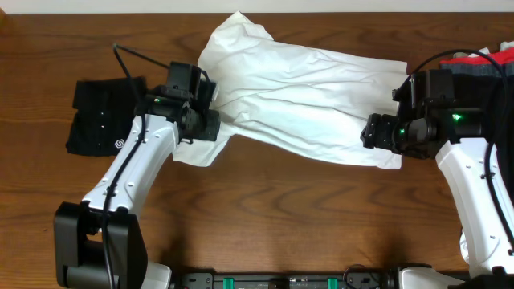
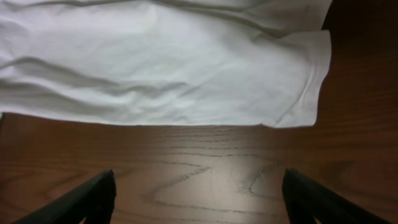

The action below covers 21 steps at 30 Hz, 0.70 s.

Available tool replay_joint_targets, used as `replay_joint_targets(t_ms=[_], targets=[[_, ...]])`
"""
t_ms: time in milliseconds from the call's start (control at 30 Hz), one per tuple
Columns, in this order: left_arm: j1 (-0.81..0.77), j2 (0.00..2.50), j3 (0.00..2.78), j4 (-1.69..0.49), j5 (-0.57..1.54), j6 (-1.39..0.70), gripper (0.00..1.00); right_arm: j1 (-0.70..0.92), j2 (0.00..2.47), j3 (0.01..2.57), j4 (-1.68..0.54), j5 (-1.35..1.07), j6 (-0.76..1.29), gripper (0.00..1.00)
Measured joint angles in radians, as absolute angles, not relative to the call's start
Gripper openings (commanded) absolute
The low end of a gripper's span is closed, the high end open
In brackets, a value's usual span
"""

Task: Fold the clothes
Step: 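Lower both grippers onto the shirt's left and right sides to grasp, then pull the shirt's left and right edges outward with both grippers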

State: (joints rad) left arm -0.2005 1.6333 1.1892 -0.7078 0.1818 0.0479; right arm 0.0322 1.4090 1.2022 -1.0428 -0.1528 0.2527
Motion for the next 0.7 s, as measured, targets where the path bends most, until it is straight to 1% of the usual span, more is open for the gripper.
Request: replay_joint_targets(t_ms=[33, 100, 267, 333, 467, 633, 700], targets=[[-0.2, 1.634, 1.189, -0.74, 0.181, 0.039, 0.07, 0.032, 1.409, 1.2, -1.044, -0.152, 0.252, 0.78], [-0.2, 1.636, 1.188, -0.799, 0.179, 0.019, 0.06, 0.03, 1.413, 1.192, -1.052, -0.15, 0.253, 0.75], [-0.2, 1.636, 1.188, -0.886, 0.179, -0.026, 0.06, 0.012, 1.487, 1.131, -1.045, -0.194, 0.257, 0.77], [-0.2, 1.636, 1.188, -0.89, 0.179, -0.031, 0.06, 0.01, 1.543, 1.089, -1.029, -0.216, 0.261, 0.76], [-0.2, 1.636, 1.188, -0.891, 0.179, -0.037, 0.06, 0.009, 1.64, 1.02, -0.98, -0.239, 0.293, 0.69], [-0.2, 1.636, 1.188, -0.889, 0.179, -0.049, 0.06, 0.008, 1.708, 0.981, -0.924, -0.243, 0.336, 0.7], [-0.2, 1.636, 1.188, -0.889, 0.179, -0.049, 0.06, 0.004, 1.714, 0.973, -0.902, -0.238, 0.355, 0.68]])
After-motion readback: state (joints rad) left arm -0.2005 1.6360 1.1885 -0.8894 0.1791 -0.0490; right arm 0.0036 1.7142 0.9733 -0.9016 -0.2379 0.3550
